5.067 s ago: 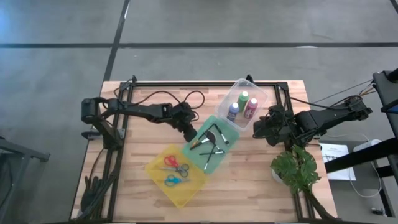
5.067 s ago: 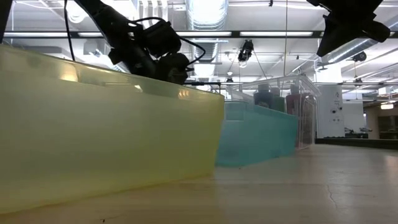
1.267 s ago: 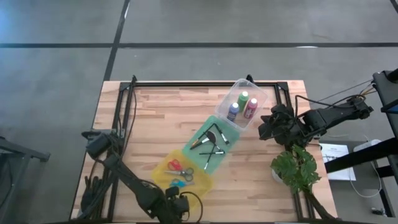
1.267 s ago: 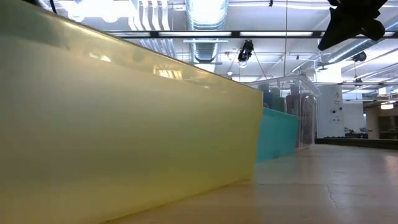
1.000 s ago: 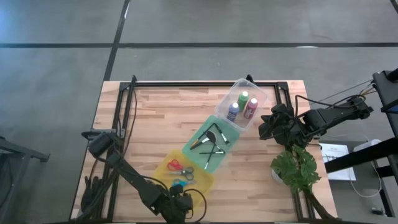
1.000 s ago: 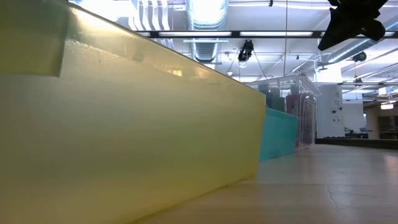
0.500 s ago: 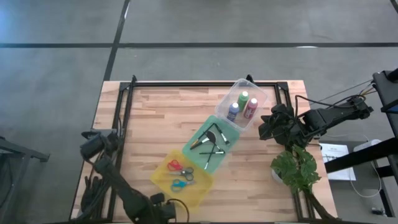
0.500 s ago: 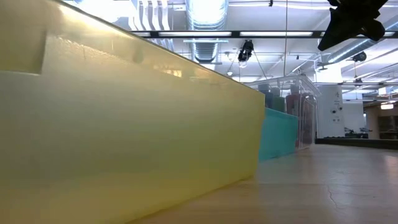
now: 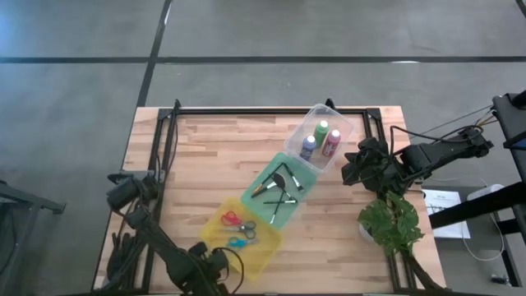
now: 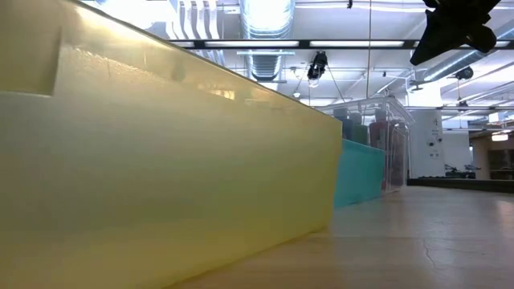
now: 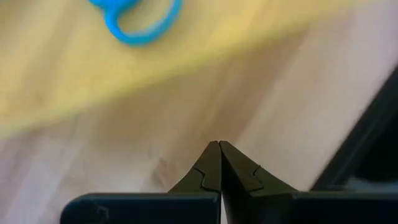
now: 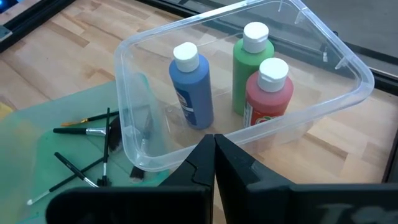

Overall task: Pick & Place Paint Supplies
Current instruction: Adjust the bins

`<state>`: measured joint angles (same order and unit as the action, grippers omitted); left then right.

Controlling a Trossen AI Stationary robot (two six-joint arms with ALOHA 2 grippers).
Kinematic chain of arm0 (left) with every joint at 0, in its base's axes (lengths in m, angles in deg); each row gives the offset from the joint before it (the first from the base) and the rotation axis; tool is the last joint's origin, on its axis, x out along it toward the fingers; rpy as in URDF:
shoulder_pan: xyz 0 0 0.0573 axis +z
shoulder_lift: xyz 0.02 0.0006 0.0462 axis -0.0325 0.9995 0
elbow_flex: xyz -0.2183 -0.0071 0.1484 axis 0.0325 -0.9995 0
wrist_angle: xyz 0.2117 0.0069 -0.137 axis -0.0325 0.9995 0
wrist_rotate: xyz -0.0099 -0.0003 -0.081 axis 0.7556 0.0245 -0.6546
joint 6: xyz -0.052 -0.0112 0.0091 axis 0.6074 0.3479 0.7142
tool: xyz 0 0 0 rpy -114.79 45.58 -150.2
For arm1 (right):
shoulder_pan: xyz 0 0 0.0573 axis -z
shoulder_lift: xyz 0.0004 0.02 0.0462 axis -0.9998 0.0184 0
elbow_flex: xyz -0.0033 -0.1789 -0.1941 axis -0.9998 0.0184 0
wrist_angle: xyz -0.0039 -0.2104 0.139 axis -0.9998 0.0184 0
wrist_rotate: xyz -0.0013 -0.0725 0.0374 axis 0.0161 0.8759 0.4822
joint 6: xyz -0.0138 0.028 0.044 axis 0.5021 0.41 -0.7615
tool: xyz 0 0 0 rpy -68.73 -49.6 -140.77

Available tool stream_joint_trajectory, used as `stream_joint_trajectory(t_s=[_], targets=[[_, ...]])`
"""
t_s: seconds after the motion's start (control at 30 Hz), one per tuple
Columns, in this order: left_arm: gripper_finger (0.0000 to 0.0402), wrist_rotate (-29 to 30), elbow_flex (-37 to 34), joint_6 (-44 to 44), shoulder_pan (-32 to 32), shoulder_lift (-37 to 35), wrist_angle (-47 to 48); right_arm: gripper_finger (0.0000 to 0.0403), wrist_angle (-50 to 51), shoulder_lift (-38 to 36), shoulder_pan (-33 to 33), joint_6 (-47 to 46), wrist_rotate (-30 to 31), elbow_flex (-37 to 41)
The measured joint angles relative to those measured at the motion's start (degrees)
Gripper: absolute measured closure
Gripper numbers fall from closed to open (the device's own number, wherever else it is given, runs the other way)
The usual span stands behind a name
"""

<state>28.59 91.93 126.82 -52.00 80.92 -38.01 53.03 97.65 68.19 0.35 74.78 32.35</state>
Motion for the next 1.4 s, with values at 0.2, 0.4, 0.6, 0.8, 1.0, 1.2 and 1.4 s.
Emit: stream_joint_trajectory(t_s=[0.2,0.4,0.6,0.8,1.0,1.2,1.4], targets=[[0.0401,3.0,0.0,1.5,1.5,0.0,0.4,0.0395,0.0,0.0,0.0,0.2,0.0,0.0],[0.0401,5.4,0.0,1.8,2.3,0.0,0.4,0.0395,0.0,0.0,0.0,0.2,-0.1,0.0],[0.0401,5.7,0.0,1.4,3.2,0.0,0.4,0.0395,0.0,0.0,0.0,0.2,-0.1,0.0],[0.0401,6.5,0.0,1.5,3.2,0.0,0.5,0.0395,0.0,0.0,0.0,0.2,-0.1,0.0],[0.0401,8.4,0.0,3.0,3.3,0.0,2.2,0.0395,0.0,0.0,0.0,0.0,-0.1,0.0],[0.0401,7.4,-0.3,3.0,3.2,0.0,2.6,0.0395,-0.1,0.0,0.0,-0.2,-0.1,0.0],[0.0401,6.2,-0.4,3.0,0.2,-2.1,2.7,0.0395,0.0,0.0,-0.9,0.0,-0.2,0.0]])
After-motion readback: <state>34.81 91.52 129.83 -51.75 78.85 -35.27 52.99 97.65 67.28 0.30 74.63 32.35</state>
